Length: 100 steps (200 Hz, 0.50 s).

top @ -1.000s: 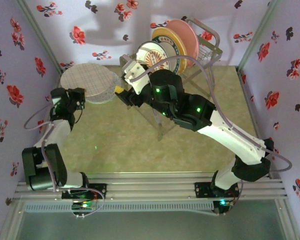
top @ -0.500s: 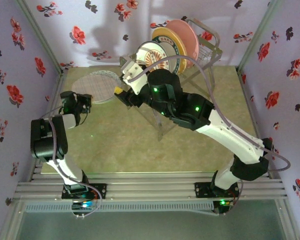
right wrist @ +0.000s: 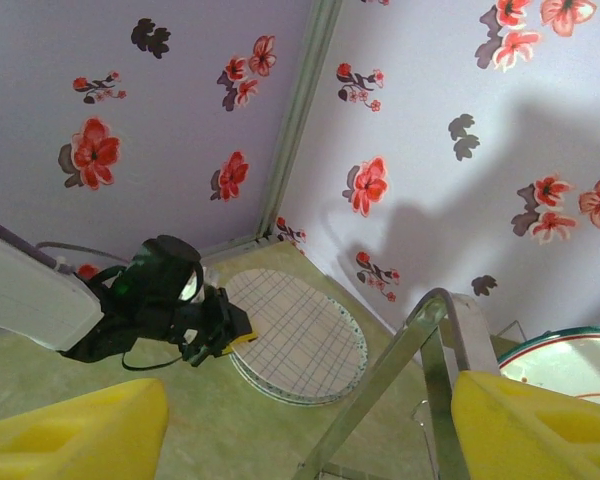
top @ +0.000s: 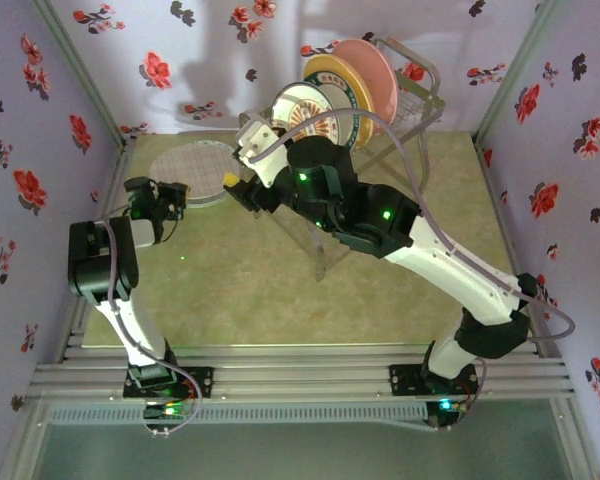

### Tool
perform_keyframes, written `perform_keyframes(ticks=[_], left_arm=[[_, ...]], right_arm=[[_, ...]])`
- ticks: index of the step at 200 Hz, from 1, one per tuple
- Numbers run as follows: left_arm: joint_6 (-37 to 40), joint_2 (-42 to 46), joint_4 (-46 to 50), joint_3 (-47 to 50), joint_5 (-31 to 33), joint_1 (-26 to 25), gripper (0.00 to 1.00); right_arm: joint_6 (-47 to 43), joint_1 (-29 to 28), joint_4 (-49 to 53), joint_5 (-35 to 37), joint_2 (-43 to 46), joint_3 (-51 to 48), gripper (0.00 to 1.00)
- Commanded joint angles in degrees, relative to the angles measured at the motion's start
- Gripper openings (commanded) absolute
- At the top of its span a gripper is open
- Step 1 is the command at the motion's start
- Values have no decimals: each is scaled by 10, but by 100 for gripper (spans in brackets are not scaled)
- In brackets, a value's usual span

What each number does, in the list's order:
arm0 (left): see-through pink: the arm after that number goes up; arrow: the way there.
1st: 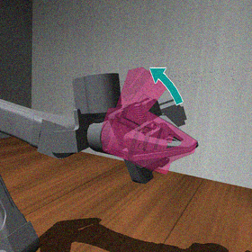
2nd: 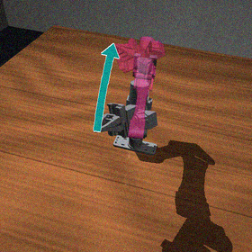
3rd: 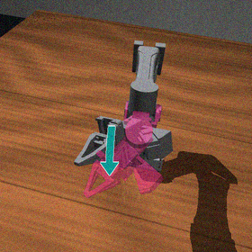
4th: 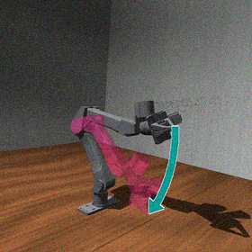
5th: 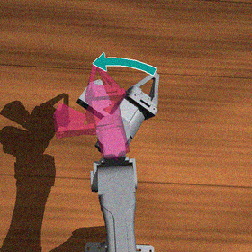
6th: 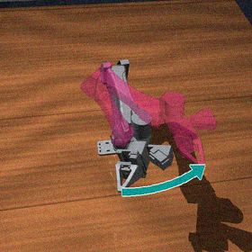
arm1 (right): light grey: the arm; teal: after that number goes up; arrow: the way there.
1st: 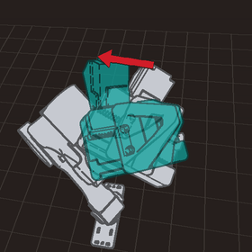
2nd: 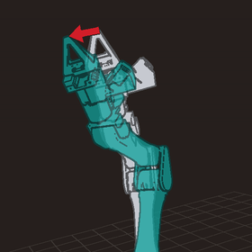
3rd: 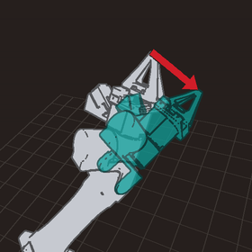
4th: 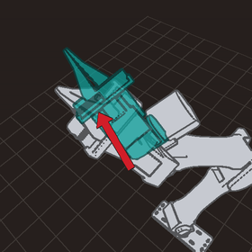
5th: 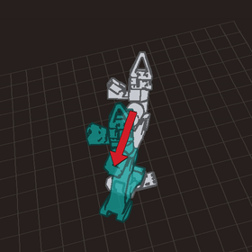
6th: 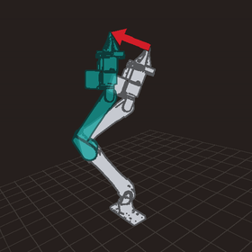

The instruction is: Unload the plates from the dish rack

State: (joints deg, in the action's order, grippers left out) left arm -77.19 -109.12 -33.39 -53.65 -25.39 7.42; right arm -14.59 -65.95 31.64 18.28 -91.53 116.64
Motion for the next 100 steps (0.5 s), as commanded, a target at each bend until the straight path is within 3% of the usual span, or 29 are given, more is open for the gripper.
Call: perform_keyframes(ticks=[1,100], left_arm=[[25,-10,-52,-29,-22,7,0],[34,-55,-52,-49,-35,13,0]], right_arm=[[-4,-1,-1,12,-1,17,76],[0,-2,5,12,-6,21,78]])
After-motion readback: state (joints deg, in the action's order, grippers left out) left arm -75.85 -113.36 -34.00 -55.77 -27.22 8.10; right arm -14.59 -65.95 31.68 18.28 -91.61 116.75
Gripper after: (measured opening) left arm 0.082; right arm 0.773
